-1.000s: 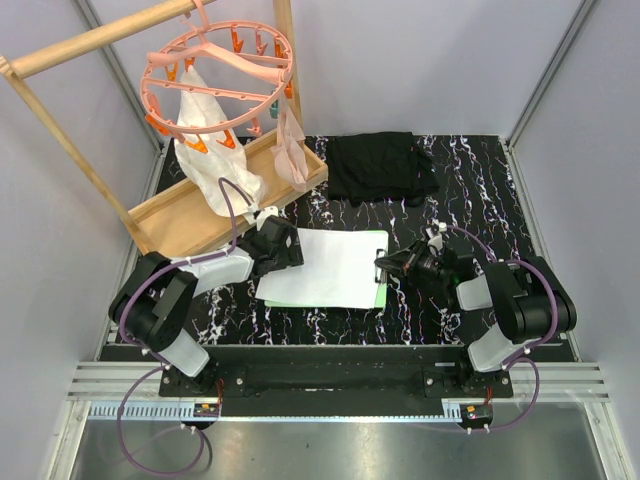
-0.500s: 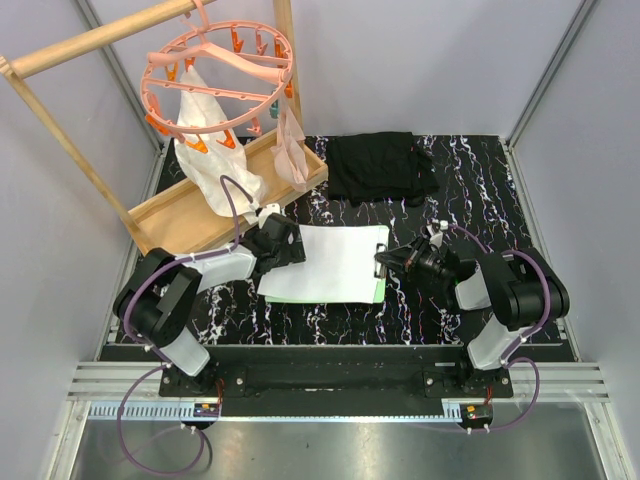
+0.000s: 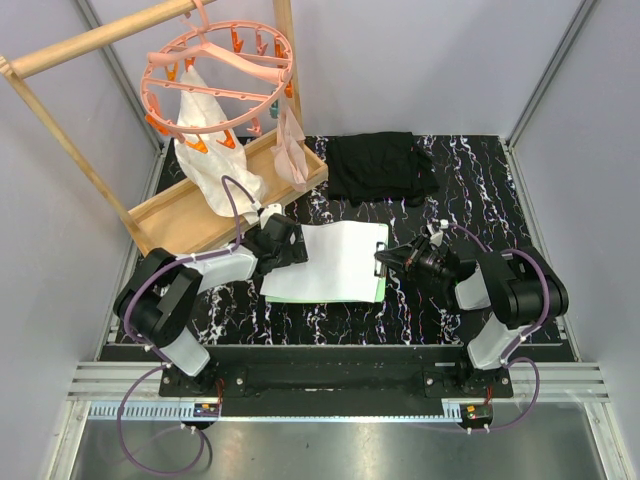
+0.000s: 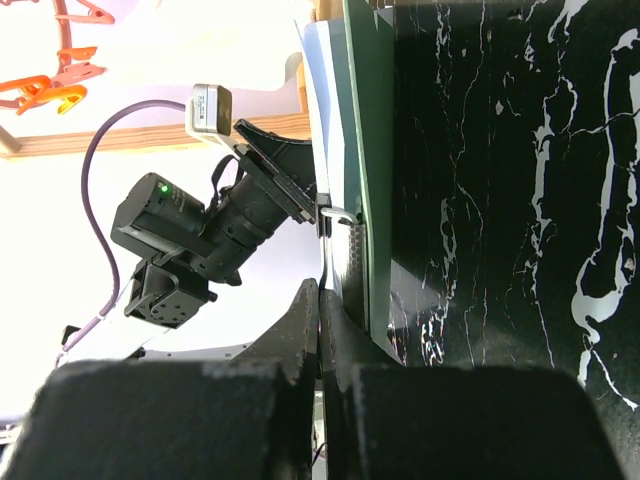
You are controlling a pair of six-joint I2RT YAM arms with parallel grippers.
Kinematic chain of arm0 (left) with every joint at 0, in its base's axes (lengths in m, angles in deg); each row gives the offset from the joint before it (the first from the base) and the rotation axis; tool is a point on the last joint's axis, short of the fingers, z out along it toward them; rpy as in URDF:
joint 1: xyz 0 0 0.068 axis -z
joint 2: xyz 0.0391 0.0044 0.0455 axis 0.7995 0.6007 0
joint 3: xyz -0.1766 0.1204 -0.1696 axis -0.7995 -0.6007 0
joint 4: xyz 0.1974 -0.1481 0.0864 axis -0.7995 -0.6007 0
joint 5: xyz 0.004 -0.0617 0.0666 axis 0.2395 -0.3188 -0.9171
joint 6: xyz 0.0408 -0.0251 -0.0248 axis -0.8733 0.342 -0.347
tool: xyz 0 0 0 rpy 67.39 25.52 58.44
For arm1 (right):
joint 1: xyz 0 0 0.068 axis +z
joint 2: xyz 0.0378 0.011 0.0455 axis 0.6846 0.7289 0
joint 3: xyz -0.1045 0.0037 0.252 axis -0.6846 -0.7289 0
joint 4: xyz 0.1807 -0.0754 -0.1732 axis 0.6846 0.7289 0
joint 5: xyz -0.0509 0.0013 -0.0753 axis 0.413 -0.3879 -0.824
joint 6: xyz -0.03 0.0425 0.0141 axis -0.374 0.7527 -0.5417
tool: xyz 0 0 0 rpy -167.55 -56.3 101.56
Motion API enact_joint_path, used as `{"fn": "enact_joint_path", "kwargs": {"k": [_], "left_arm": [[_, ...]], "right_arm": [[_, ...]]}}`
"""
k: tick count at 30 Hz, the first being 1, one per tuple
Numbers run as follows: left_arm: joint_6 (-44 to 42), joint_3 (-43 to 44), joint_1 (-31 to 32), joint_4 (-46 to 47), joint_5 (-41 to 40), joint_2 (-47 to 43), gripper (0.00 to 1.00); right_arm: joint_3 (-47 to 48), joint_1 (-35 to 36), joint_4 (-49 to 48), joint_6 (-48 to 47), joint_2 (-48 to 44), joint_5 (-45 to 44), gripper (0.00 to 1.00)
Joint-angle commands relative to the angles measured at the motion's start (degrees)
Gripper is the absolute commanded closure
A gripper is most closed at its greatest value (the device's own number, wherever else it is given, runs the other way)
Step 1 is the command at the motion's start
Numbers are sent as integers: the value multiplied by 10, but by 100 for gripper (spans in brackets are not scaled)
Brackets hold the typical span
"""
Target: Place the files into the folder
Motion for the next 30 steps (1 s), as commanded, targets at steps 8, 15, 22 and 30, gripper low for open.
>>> {"fn": "enact_joint_path", "kwargs": {"k": [8, 15, 22, 30], "left_arm": [[34, -30, 21, -53, 77, 5, 1], [39, -55, 21, -43, 78, -47, 1], [29, -56, 17, -37, 90, -63, 1], [23, -56, 0, -54, 89, -71, 1]], "right_arm": [[0, 1, -77, 13, 11, 25, 100], [-6, 1, -74, 1, 17, 22, 100], [-9, 1, -75, -3, 22, 22, 100], [-10, 1, -45, -17, 0, 18, 100]]}}
